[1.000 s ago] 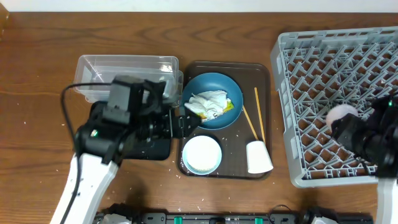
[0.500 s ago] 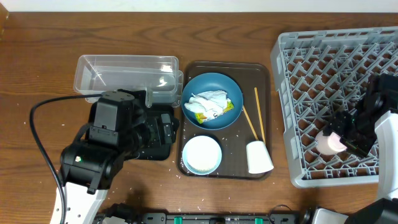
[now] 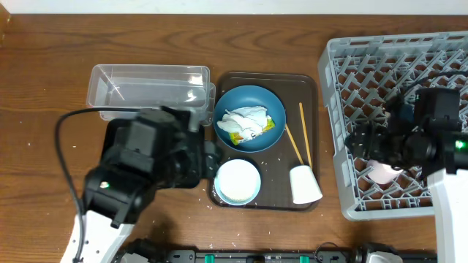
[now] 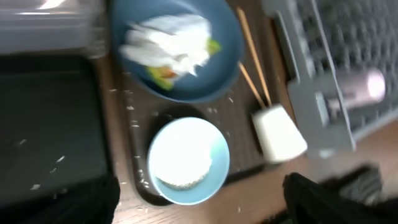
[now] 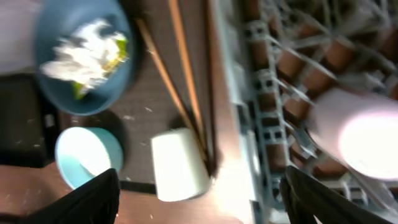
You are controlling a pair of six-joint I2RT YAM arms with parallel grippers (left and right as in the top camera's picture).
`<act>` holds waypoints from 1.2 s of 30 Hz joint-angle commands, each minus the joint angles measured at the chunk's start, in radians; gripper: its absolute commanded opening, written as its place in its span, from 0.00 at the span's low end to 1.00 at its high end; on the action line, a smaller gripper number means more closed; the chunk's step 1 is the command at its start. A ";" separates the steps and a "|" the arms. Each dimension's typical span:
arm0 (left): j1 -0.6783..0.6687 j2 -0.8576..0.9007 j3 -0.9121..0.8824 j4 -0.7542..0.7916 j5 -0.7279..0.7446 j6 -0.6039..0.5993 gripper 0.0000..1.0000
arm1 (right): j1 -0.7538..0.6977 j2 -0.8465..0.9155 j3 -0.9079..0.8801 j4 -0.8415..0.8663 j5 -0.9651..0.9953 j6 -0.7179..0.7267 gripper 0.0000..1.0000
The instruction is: Sort waste into correct bins and load items into the dishwasher rack
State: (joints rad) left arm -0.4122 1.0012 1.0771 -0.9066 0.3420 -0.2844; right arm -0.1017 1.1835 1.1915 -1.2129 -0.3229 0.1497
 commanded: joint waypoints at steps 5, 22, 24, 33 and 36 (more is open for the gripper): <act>-0.292 0.130 0.013 0.041 -0.171 0.037 0.81 | 0.047 -0.030 0.018 -0.001 -0.095 -0.013 0.80; -0.919 0.594 0.013 0.389 -0.654 0.013 0.81 | 0.049 -0.029 0.018 -0.017 -0.017 0.029 0.88; -0.944 0.613 0.013 0.422 -0.684 0.010 0.81 | 0.049 -0.029 0.018 -0.017 -0.018 0.029 0.89; -0.969 0.732 0.013 0.524 -0.761 0.011 0.78 | 0.049 -0.024 0.016 -0.018 -0.018 0.029 0.91; -0.968 0.758 0.013 0.538 -0.795 0.010 0.73 | 0.049 -0.024 0.016 -0.018 -0.018 0.029 0.91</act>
State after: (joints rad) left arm -1.3804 1.7424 1.0779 -0.3748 -0.3782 -0.2661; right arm -0.0612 1.1584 1.1942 -1.2304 -0.3424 0.1722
